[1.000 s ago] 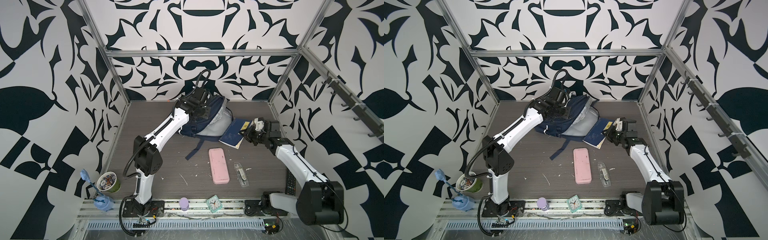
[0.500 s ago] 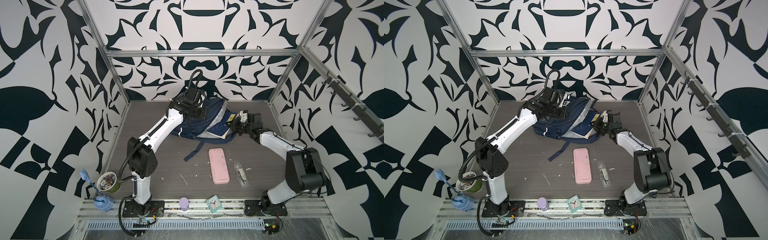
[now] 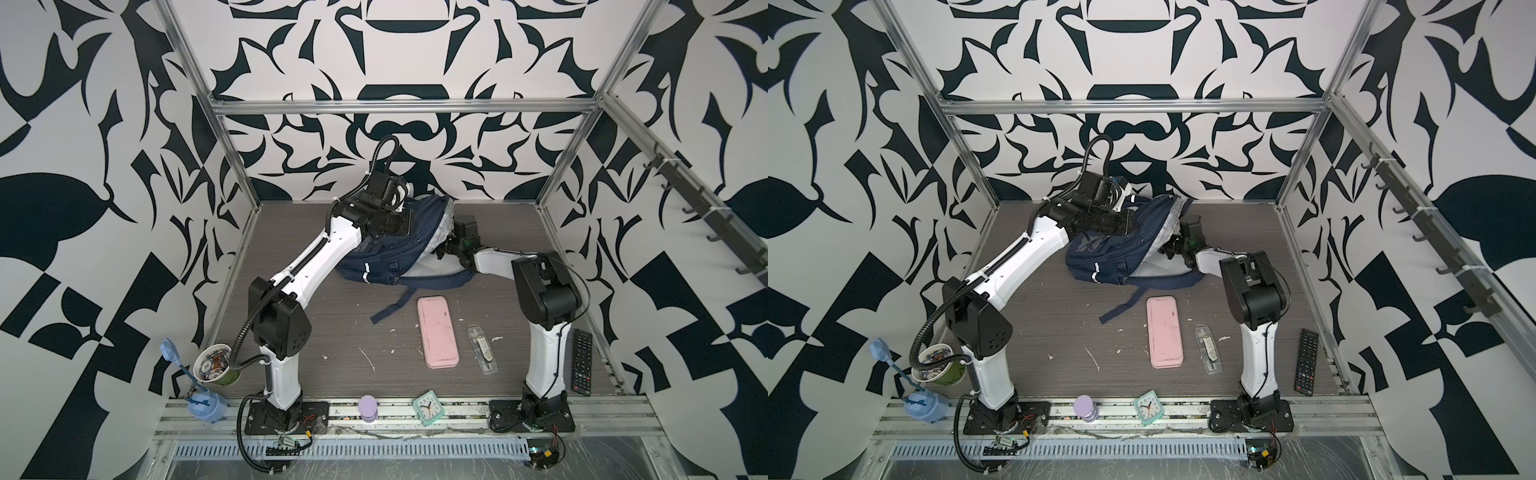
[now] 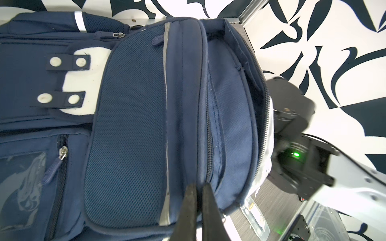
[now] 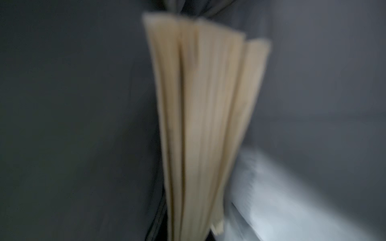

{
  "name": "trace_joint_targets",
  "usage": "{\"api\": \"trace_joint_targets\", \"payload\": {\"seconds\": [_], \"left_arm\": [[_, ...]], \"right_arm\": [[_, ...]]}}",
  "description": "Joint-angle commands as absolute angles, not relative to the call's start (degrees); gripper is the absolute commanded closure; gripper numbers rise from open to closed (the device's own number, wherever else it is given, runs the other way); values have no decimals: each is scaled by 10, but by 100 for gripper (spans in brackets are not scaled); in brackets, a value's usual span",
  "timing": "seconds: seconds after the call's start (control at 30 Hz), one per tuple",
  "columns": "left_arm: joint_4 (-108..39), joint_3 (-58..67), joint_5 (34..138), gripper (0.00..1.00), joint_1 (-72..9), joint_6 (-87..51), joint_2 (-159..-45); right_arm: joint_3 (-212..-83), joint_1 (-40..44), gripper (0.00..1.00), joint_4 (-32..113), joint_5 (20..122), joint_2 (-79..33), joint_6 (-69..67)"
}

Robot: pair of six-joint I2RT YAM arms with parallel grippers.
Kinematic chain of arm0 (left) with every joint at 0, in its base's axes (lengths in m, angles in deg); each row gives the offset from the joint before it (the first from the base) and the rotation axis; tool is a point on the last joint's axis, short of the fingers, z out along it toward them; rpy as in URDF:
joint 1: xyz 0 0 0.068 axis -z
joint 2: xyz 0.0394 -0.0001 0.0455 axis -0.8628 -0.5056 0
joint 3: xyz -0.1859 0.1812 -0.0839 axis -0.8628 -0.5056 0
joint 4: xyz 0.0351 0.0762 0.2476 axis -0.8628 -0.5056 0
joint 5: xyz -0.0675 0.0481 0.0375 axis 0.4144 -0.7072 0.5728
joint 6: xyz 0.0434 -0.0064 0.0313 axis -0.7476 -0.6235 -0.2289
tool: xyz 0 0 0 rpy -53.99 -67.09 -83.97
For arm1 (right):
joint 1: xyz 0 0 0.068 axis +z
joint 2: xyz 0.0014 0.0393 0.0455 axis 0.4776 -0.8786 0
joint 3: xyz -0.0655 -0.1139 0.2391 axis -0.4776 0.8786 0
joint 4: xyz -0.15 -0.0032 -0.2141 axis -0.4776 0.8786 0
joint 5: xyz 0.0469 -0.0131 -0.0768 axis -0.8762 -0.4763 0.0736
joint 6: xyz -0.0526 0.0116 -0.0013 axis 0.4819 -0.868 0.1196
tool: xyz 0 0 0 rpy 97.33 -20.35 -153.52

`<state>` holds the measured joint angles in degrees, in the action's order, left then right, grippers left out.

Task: Pack books, pencil case, and school supplies into a backpack
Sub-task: Place the book in the student bag.

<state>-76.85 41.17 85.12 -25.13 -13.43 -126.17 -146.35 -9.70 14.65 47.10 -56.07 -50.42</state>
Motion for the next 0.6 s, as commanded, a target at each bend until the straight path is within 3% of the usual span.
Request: {"api": "trace_joint_targets", "payload": {"seconds": [0.0, 0.2, 0.27, 0.33, 0.37, 0.43, 0.57], "left_arm": [[-732, 413, 871, 100, -253, -121, -1216], [-728, 401, 876, 100, -262, -115, -1208], [-726, 399, 879, 100, -263, -113, -1208], [-725, 398, 881, 100, -264, -112, -1209], [-724, 398, 881, 100, -264, -111, -1210], [-723, 395, 882, 100, -264, -111, -1211], [-720, 389, 880, 100, -266, -112, -1213]], "right_arm": [[-1540, -79, 100, 142, 444, -582, -496], [-1612, -67, 100, 222, 446, -634, -454], [-1622, -67, 86, 241, 447, -639, -441], [-1634, -68, 63, 276, 450, -642, -417], [-1639, -67, 57, 295, 453, -641, -406], [-1645, -68, 48, 324, 459, -635, -383], [-1641, -76, 41, 355, 464, -612, -358]]}}
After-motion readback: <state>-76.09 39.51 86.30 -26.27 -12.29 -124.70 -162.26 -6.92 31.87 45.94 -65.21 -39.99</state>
